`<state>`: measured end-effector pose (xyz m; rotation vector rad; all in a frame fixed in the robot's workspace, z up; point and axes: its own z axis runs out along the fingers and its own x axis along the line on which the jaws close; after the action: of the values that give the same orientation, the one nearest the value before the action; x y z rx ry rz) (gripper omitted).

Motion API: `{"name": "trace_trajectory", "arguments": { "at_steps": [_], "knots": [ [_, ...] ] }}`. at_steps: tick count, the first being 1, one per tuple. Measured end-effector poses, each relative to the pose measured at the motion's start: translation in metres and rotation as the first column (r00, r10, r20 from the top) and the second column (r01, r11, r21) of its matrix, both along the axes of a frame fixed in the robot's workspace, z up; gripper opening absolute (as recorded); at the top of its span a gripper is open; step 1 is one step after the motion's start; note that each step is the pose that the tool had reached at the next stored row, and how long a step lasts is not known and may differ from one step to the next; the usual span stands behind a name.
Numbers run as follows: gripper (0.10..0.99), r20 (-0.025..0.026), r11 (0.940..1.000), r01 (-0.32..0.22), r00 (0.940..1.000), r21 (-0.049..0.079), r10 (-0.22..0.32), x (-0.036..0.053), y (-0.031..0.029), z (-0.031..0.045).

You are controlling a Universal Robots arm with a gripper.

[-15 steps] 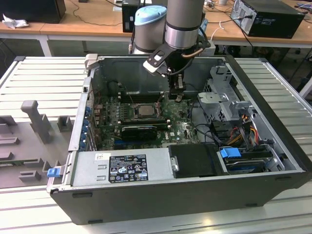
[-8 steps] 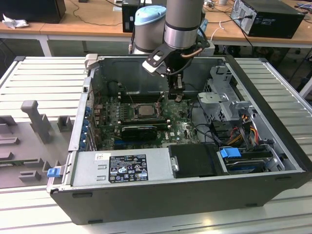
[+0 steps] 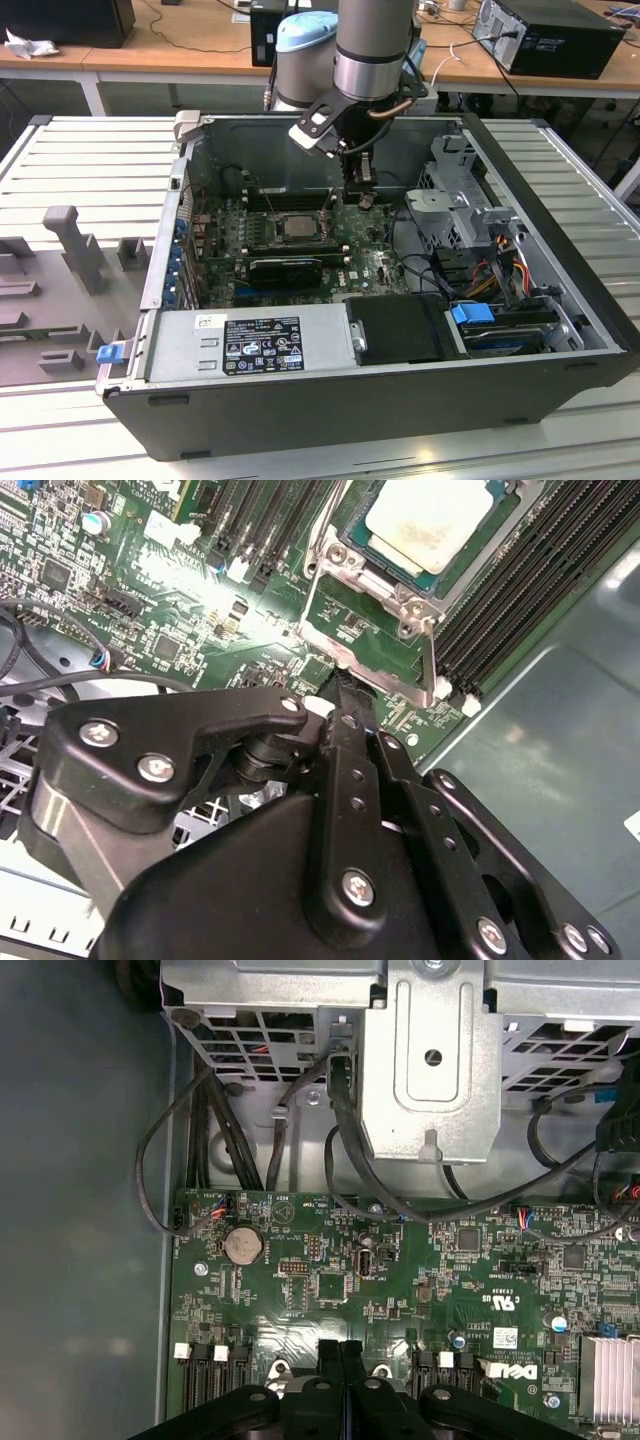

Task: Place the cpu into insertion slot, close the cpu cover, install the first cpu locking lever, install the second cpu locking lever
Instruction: 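Close the cpu cover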

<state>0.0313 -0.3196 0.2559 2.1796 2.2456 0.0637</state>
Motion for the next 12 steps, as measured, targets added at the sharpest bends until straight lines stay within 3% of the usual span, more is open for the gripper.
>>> {"name": "trace_trajectory", "arguments": {
  "at_steps": [12],
  "knots": [
    [0.106, 0.0, 1.0, 0.0, 1.0, 0.0, 0.0, -0.0015, 0.0, 0.0]
  ]
}}
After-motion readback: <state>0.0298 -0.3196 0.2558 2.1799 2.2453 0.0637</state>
